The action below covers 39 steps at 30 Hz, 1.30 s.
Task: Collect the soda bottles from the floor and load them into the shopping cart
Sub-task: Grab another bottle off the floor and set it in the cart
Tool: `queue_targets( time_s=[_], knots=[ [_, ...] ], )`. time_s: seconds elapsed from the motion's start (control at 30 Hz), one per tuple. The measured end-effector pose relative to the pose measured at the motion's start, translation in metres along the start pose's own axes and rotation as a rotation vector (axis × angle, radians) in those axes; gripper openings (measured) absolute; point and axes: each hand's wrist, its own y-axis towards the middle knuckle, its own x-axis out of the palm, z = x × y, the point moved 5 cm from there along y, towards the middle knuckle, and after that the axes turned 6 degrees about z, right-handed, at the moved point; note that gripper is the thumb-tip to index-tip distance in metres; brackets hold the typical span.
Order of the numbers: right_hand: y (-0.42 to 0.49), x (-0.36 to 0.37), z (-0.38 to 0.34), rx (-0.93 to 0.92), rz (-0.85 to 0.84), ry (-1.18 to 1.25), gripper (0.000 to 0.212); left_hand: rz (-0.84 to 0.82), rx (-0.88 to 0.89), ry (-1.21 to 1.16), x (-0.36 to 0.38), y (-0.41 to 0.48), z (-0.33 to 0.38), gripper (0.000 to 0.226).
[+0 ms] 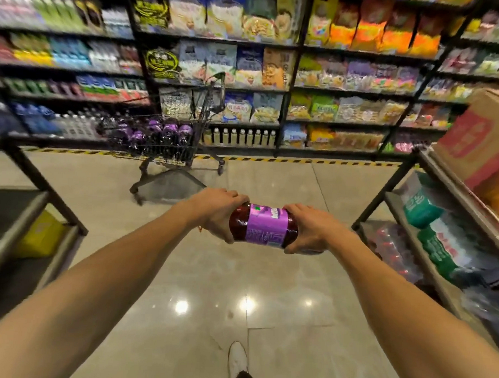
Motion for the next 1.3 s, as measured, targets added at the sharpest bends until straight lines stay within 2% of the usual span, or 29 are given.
queue_targets(
  time_s=[0.27, 0.63, 1.0, 1.3],
  knots=[
    [0.152, -0.02, -0.035, -0.234, 0.002, -0.083, 0.099, 0.025, -0.235, -0.013, -0.014, 0.01, -0.113, 0.102],
    [0.322, -0.038, -0.144, -0.511, -0.006, -0.108, 0.097, 0.057, -0.486, -0.072, -0.027, -0.023, -0.268, 0.104],
    [0.469, -0.054, -0.26, -0.56, -0.011, -0.142, 0.098, 0.074, -0.534, -0.104, -0.045, -0.037, -0.446, 0.102],
    [0.574, -0.064, -0.314, -0.567, 0.024, -0.189, 0.099, 0.1, -0.54, -0.075, -0.05, -0.026, -0.566, 0.106]
  ],
)
